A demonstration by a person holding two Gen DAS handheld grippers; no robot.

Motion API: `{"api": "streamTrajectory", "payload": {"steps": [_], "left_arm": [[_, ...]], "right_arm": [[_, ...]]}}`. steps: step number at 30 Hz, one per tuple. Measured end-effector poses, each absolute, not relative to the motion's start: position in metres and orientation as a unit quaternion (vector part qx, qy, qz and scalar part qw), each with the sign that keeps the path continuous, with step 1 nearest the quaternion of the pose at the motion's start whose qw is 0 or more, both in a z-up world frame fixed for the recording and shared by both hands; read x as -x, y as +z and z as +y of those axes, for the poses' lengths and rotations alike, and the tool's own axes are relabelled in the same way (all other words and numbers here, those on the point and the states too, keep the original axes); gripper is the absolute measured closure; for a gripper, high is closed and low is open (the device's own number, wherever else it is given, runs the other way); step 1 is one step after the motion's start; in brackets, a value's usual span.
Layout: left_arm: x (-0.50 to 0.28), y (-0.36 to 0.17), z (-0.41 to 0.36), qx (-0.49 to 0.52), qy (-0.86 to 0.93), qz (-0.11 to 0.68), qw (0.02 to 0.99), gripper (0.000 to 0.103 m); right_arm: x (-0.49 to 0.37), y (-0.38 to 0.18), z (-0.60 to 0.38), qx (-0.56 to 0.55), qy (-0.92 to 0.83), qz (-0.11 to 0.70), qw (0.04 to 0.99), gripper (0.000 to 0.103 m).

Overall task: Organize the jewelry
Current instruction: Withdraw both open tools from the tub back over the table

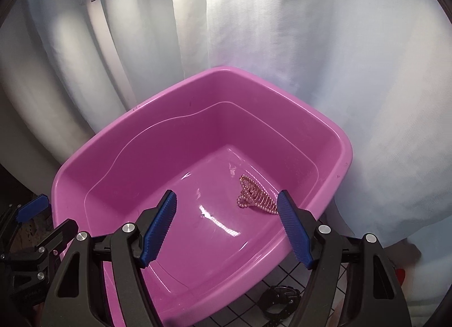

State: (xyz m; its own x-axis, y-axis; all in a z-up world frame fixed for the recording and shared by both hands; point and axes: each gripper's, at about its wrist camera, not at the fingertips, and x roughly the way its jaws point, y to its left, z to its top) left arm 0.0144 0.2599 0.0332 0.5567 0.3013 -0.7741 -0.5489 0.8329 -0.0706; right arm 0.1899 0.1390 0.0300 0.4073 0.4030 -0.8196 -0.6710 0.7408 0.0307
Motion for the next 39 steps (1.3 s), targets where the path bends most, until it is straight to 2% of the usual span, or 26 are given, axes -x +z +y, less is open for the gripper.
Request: {"api": "streamTrajectory", "payload": {"steps": [15,27,39], "left_arm": [[0.008,0.053,0.213,0.136,0.22,0.389,0.884,0.02],[0.024,0.057,0.143,0.111,0.171,0.386,0.9,0.019],[0.036,0.033,0.065,0.112,0.096,0.392,0.908,0.017]], "right_arm": [[-0.139,0.055,0.072,0.134,0.316,0.413,0.844,0.033],[-0.079,0.075,-0.058,0.077,0.278,0.391,0.874,0.032],[-0.012,0.032,-0.22,0.031,0.153,0.419,0.895,0.032]]}}
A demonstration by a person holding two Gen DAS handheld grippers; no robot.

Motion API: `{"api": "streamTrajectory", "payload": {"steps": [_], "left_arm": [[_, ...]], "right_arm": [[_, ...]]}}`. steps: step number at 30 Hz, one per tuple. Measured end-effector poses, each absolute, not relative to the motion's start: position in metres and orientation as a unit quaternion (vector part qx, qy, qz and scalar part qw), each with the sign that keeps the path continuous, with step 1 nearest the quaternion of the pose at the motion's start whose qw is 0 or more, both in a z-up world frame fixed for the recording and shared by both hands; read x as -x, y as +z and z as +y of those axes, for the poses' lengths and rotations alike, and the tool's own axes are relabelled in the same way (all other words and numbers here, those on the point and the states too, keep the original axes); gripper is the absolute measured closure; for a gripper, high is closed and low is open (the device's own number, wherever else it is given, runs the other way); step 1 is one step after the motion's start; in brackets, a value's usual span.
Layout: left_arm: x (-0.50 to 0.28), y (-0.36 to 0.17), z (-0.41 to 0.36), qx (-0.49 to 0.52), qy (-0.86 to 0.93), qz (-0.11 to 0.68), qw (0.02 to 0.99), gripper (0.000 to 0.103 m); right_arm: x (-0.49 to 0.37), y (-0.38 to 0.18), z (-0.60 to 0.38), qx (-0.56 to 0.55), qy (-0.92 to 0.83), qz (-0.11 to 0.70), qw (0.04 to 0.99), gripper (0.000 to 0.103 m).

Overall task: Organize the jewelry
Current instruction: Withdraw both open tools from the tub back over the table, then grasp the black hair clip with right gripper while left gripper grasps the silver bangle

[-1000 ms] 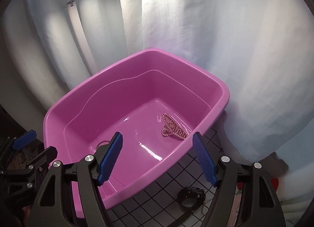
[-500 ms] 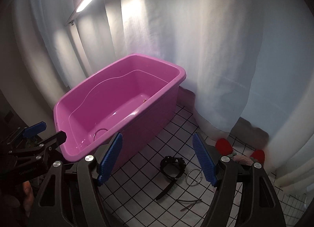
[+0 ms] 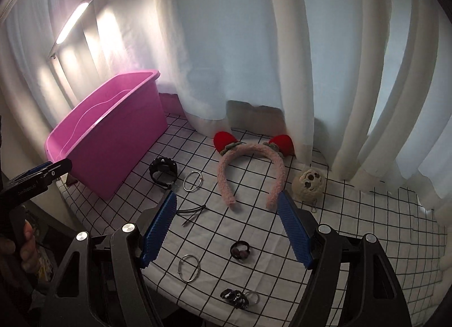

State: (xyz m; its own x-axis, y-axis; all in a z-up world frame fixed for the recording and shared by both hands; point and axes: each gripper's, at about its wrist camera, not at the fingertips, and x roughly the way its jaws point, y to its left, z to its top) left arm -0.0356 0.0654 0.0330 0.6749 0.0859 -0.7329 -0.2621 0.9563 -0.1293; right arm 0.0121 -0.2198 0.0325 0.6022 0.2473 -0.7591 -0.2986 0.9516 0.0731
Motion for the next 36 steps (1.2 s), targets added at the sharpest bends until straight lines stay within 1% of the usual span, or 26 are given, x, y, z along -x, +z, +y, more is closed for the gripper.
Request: {"api": "streamTrajectory", "payload": {"steps": [8,13,19,23,30,36], "left_arm": [[0.038,0.003,0.022,0.079,0.039,0.413,0.906,0.015],[0.038,-0.021,0.003,0.055,-0.011,0.435,0.899,0.015],[0.043,-0.055,-0.011,0.031,-0.045,0.454,0.889,0.015],[0.047,-0.075,-0.019,0.023,-0.04,0.471,0.881,0.015],[0.061,-0.099,-0.038,0.034,-0.02,0.476,0.879,0.015],[0.079,-0.119,-0.062,0.011,-0.016,0.456,0.89,0.015]], "right_arm": [[0.034,-0.011,-0.27,-0.019,0.087,0.448,0.889,0.032],[0.057,-0.04,-0.27,-0.044,0.054,0.467,0.881,0.032],[0.08,-0.069,-0.263,-0.054,0.025,0.471,0.88,0.033],[0.087,-0.084,-0.258,-0.048,0.034,0.478,0.876,0.033],[0.096,-0.11,-0.261,-0.032,0.07,0.473,0.878,0.032],[0.097,-0.13,-0.266,-0.027,0.09,0.449,0.889,0.032]]}}
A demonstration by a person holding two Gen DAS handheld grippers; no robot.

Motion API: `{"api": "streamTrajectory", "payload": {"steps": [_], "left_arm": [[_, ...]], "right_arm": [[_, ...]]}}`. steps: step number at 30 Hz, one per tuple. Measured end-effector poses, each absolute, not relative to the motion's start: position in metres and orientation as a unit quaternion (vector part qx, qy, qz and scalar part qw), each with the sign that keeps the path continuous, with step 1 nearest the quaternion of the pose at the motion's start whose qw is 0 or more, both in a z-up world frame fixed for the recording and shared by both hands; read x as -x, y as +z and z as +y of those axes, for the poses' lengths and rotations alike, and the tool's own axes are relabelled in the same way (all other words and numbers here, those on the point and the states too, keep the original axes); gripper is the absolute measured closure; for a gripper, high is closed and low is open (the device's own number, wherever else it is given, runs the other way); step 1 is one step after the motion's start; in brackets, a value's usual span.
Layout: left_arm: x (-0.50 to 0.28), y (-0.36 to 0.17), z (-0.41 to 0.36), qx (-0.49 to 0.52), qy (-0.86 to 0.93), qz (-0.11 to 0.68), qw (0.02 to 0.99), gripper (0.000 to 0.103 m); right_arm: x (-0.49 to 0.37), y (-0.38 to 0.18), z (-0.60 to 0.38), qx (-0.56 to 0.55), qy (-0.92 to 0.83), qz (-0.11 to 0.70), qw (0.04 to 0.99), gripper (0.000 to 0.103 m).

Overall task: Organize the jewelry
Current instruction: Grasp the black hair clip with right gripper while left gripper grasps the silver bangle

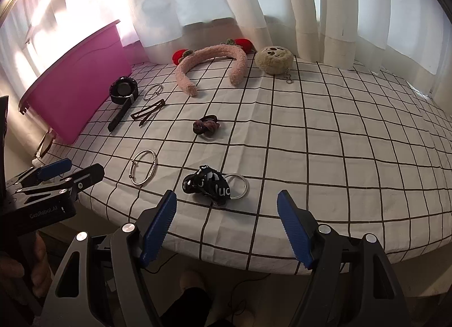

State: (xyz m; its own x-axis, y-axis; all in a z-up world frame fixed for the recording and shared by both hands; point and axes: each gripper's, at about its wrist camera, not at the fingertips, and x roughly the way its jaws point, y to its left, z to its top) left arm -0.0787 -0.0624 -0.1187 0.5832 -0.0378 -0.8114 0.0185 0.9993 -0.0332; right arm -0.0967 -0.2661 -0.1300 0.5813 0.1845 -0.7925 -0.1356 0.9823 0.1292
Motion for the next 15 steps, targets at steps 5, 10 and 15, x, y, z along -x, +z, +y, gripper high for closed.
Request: {"api": "streamTrajectory", "payload": {"steps": [5,10,15], "left_arm": [[0.077,-0.132,-0.073,0.001,-0.027,0.436,0.9,0.015],[0.069,-0.145,-0.083,-0.004,-0.048,0.427,0.903,0.015],[0.064,-0.155,-0.085,-0.007,-0.054,0.419,0.906,0.015]], "right_arm": [[0.095,-0.145,-0.267,-0.02,0.094,0.431,0.897,0.032],[0.093,-0.154,-0.267,-0.017,0.099,0.414,0.905,0.033],[0.089,-0.16,-0.259,0.002,0.101,0.402,0.91,0.033]]}}
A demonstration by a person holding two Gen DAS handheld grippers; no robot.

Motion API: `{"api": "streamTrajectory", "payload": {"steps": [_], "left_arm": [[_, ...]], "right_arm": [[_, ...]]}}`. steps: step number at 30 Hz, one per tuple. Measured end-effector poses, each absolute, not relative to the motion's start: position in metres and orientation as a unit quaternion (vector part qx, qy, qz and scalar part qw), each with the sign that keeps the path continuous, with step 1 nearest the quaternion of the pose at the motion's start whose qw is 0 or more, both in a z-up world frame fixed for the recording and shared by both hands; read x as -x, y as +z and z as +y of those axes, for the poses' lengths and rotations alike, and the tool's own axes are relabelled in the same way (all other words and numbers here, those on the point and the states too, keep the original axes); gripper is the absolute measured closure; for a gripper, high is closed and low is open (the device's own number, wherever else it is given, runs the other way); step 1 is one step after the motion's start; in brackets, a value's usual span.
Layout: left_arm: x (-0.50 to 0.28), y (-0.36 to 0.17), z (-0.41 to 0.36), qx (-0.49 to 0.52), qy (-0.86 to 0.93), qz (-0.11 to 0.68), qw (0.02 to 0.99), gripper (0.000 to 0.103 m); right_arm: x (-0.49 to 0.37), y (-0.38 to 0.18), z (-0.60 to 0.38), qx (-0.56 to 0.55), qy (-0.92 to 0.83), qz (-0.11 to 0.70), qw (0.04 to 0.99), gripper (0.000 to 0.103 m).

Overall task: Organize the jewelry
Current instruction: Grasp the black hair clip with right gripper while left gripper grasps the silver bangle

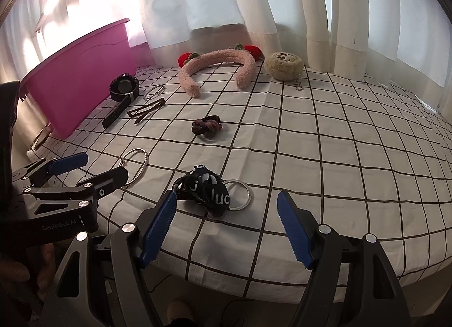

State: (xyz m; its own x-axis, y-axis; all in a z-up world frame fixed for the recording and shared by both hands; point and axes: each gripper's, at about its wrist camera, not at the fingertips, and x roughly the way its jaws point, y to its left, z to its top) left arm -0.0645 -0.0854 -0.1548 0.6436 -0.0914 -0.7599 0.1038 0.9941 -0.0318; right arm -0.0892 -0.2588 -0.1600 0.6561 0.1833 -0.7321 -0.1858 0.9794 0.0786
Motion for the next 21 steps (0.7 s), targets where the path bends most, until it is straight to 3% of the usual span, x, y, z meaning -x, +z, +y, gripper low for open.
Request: {"api": "streamTrajectory", "payload": {"steps": [21], "left_arm": [[0.049,-0.173,-0.089,-0.013,-0.049,0.403,0.914,0.012]], "right_arm": [[0.077,-0.176,-0.25,0.031,0.085,0.385,0.919,0.033]]}}
